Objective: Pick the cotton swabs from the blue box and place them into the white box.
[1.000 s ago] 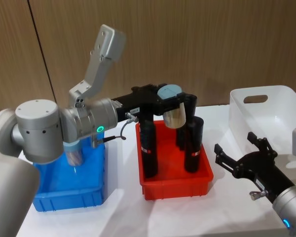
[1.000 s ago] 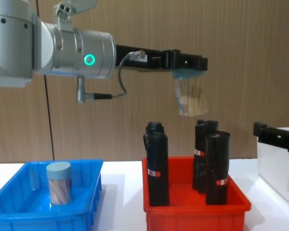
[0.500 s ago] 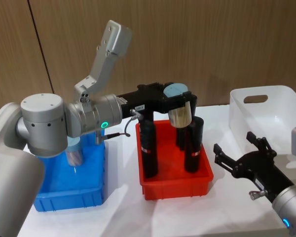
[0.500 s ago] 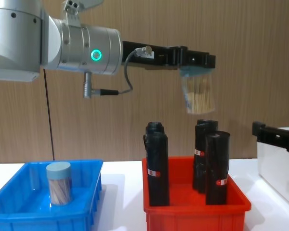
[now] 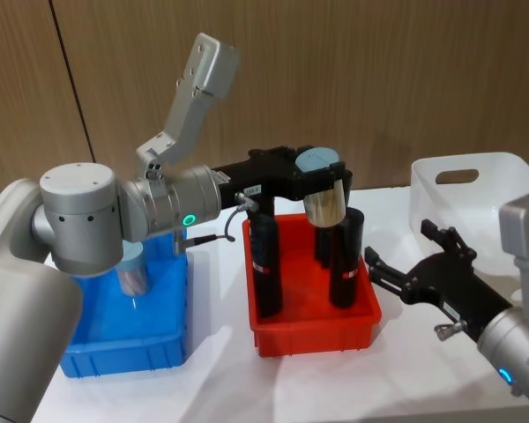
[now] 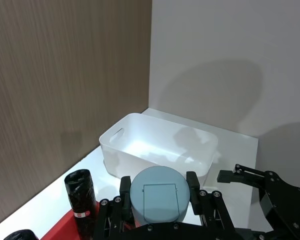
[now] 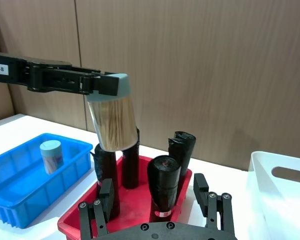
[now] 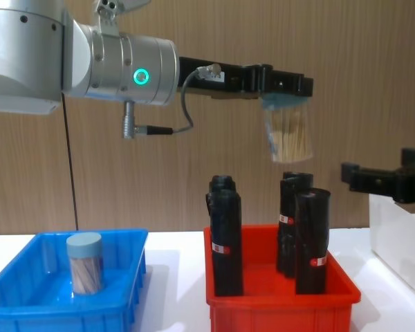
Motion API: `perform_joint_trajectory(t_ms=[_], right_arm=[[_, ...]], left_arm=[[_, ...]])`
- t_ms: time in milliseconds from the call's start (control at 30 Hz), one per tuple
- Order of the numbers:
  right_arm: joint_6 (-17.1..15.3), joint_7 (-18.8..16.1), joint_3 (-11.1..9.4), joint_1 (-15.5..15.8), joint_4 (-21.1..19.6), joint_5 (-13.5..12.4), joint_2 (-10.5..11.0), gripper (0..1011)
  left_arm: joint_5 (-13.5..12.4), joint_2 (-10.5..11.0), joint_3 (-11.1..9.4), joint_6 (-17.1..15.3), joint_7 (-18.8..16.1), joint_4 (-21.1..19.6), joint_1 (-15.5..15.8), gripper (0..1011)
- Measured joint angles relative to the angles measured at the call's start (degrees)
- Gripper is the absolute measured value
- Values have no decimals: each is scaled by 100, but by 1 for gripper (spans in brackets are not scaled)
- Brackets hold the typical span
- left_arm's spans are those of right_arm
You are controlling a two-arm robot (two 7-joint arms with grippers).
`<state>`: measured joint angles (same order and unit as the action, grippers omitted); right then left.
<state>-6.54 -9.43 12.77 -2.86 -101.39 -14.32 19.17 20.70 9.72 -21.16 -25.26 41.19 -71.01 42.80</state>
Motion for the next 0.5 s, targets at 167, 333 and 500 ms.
perform_joint_trajectory(t_ms=[167, 333, 500], right_arm=[[-179, -230, 3, -187, 66, 61, -39, 1002], [-324, -423, 10, -349, 152, 87, -83, 1002], [-477, -612, 24, -542, 290, 101, -144, 1002]], left_arm=[[-2, -3, -3, -4, 9, 10, 8, 670], [-2, -5, -4, -7, 15, 16, 14, 670], [-2, -8, -4, -9, 17, 20, 17, 670]])
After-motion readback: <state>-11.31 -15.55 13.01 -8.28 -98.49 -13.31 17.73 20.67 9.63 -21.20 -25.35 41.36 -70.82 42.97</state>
